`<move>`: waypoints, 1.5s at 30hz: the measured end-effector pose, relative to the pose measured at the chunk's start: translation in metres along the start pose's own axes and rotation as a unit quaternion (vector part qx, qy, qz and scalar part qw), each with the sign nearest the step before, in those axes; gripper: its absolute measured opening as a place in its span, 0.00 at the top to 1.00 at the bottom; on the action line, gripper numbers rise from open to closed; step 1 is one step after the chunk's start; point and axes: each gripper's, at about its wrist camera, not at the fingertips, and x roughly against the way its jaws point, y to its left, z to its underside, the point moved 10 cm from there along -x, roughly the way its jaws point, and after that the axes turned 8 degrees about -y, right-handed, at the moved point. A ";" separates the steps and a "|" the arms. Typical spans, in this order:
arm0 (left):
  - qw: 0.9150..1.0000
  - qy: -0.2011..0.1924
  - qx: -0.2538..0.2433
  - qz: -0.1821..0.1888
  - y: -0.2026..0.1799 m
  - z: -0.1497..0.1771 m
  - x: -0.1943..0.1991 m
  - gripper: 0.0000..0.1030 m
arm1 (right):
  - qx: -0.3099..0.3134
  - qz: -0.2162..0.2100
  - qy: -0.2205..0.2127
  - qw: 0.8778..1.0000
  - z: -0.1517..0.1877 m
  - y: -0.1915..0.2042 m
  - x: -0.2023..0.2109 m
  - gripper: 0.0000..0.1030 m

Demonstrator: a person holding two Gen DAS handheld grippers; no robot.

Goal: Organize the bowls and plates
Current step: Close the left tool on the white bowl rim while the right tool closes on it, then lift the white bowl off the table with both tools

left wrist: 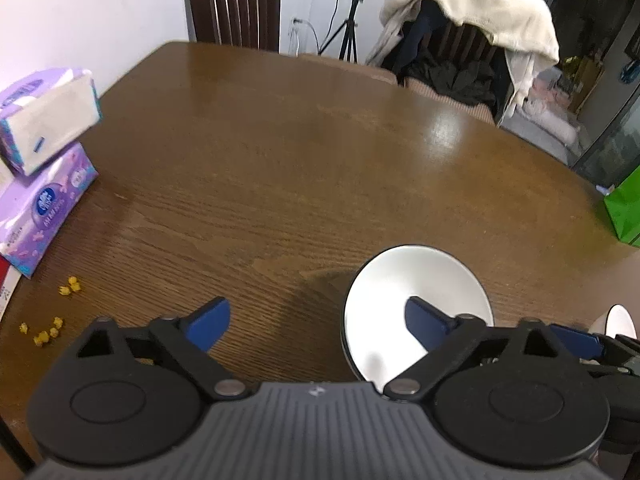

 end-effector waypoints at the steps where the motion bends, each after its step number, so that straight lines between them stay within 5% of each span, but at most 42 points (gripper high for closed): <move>1: 1.000 0.008 0.002 0.005 -0.001 0.002 -0.003 0.14 | -0.001 0.000 0.002 1.000 0.000 0.001 -0.002 0.19; 7: 1.000 0.024 0.002 0.011 -0.002 0.004 -0.013 0.29 | 0.006 -0.004 0.021 1.000 0.003 0.006 -0.016 0.43; 17: 0.999 0.046 0.004 0.029 -0.003 0.001 -0.025 0.66 | -0.003 -0.002 0.032 0.999 0.004 0.009 -0.028 0.57; 22: 0.997 0.055 0.010 0.044 -0.006 0.000 -0.027 0.87 | -0.016 -0.003 0.042 0.999 0.005 0.009 -0.033 0.84; 29: 0.997 0.060 0.016 0.049 -0.009 0.002 -0.029 0.93 | -0.025 -0.005 0.047 0.999 0.005 0.009 -0.037 0.94; 45: 0.998 0.059 0.008 0.036 -0.011 0.002 -0.026 0.93 | -0.012 0.014 0.046 0.999 0.004 0.017 -0.034 0.94</move>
